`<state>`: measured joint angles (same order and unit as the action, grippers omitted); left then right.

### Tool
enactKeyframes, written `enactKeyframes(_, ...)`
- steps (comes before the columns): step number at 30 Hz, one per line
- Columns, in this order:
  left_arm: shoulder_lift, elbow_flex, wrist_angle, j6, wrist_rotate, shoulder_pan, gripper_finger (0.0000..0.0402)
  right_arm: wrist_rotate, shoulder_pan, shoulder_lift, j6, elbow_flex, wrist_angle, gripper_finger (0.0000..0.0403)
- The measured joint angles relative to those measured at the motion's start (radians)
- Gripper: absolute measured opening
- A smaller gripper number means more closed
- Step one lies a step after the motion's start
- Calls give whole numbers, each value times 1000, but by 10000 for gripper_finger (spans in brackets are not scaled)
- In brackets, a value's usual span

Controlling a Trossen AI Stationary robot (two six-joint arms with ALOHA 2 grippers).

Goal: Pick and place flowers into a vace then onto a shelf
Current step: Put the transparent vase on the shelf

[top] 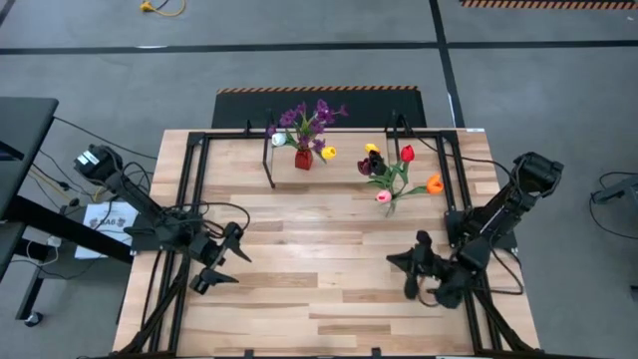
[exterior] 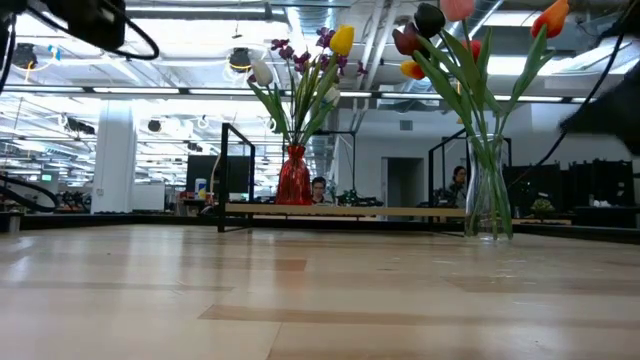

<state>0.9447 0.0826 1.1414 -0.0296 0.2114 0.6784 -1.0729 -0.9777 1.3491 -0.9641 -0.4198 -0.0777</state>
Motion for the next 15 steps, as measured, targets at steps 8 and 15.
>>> enactKeyframes(8,-3,-4,0,86,47,2,253,36,115,0,-221,0,200,0)
enactKeyframes(15,-10,-4,-1,104,60,2,253,189,177,0,-120,0,203,36)
